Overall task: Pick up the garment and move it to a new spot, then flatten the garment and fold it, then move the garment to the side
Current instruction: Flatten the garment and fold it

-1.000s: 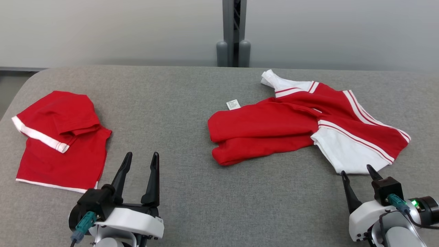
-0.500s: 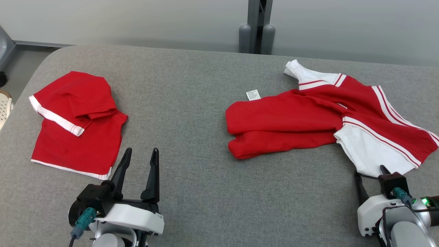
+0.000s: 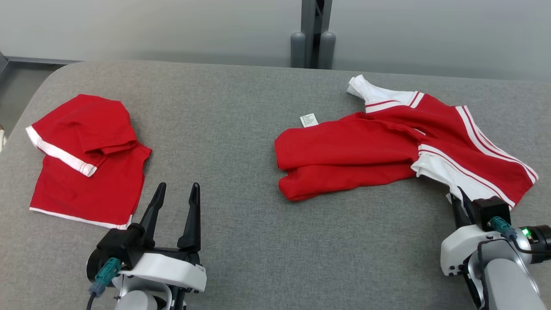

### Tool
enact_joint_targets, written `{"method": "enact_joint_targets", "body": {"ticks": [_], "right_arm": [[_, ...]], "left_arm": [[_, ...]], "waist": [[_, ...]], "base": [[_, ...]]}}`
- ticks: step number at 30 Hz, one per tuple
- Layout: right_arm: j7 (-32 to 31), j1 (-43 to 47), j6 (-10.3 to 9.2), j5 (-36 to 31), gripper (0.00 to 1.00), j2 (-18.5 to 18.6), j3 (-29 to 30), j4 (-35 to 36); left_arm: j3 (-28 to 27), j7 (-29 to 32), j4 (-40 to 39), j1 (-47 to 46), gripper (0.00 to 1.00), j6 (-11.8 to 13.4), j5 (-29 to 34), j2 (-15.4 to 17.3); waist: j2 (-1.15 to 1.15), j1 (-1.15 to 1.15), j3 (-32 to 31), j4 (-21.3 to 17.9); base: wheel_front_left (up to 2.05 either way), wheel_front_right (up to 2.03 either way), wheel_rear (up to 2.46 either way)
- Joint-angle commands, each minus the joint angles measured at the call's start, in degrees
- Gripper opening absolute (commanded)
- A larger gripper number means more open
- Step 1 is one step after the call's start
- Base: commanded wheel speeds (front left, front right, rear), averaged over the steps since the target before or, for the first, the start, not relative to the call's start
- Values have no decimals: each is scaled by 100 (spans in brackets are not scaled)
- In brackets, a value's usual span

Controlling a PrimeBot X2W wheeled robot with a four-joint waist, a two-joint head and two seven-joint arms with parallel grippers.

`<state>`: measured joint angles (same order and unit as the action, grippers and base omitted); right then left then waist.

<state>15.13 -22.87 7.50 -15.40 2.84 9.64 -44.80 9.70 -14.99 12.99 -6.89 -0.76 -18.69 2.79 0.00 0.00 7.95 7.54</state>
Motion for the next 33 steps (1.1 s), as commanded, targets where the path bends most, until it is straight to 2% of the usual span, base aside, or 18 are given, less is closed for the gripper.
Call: {"method": "enact_joint_targets", "body": {"ticks": [1, 9, 12, 17, 24, 29, 33], "right_arm": [[7, 81, -1, 79, 0, 75, -80, 30], [-37, -5, -1, 658, 0, 529, -845, -36], [-257, -29, -1, 1063, 0, 760, -1359, -72], [-954, 76, -1, 1840, 0, 1497, -2375, 236], [-2009, 246, -1, 3139, 0, 2555, -3613, 1304], [-2342, 113, -1, 3838, 0, 2928, -4366, 1676], [-2330, -110, -1, 4154, 0, 2934, -4860, 1439]], "left_arm": [[-19, -21, 0, 35, 100, 5, 15, 19], [-27, -21, 6, 165, 100, 51, -42, 21], [-26, -21, 23, 211, 100, 79, -50, 21], [-21, -21, 9, 298, 100, 94, -58, 21], [-18, -21, -28, 292, 100, 58, -53, 19], [3, -21, -3, 201, 100, 13, 13, 19], [-21, -21, 19, 143, 100, -35, 55, 21]], "waist": [[0, 0, -81, -86], [0, 0, -368, -376], [0, 0, -475, -442], [0, 0, -570, -479], [0, 0, -507, -374], [0, 0, -377, -219], [0, 0, -286, -89]], "base": [[0, 0, 0], [0, 0, 0], [0, 0, 0], [0, 0, 0], [0, 0, 0], [0, 0, 0], [0, 0, 0]]}}
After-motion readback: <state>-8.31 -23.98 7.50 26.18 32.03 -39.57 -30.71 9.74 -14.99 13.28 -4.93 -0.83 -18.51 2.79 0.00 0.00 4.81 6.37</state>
